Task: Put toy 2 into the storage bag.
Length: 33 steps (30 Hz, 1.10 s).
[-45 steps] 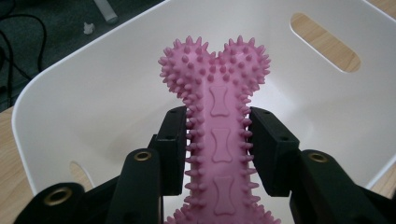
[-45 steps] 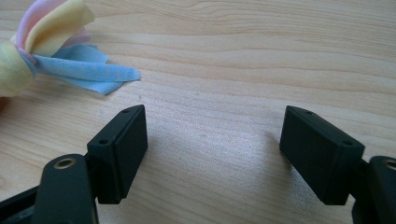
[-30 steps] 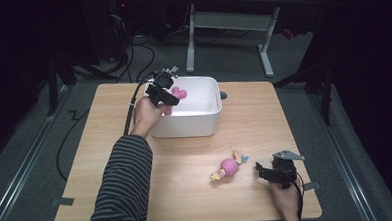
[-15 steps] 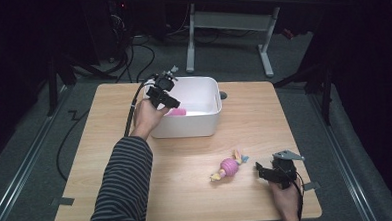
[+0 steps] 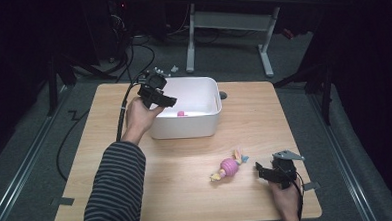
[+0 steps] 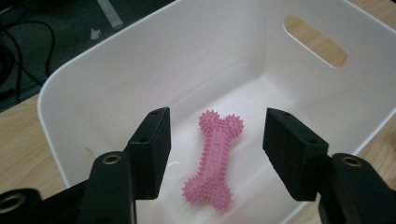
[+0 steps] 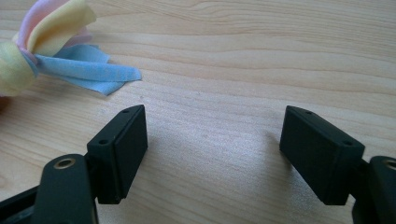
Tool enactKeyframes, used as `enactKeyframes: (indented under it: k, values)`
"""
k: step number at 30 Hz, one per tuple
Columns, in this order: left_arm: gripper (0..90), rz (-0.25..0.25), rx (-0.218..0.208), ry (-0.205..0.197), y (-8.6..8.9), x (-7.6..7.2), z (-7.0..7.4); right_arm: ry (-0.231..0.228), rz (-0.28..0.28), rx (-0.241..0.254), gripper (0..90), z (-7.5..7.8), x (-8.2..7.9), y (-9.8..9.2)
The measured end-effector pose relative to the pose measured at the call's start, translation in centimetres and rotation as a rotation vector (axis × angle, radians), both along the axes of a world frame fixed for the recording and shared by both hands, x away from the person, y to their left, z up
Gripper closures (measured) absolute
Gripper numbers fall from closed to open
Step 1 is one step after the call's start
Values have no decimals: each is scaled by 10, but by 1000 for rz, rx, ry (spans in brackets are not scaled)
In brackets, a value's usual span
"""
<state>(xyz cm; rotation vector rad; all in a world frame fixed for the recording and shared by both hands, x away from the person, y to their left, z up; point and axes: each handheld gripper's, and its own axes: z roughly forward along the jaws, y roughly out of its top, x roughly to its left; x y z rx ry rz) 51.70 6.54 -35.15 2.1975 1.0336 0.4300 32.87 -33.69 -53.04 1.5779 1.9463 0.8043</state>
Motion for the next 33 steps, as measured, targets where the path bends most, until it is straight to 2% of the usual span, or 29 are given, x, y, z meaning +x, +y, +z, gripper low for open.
enactKeyframes:
  k: [4,17,22,27,33]
  values:
    - [400,2,-19,-28,10,-11,5,0,-1,1,233,0,0,0]
    - [393,4,-63,-68,32,-37,9,-1,2,1,234,0,0,0]
    - [384,8,-52,-69,36,-43,9,-2,2,2,234,0,0,0]
    - [381,4,-54,-88,40,-52,12,0,3,2,234,0,0,0]
    - [378,1,-65,-89,46,-66,5,0,3,2,234,0,0,0]
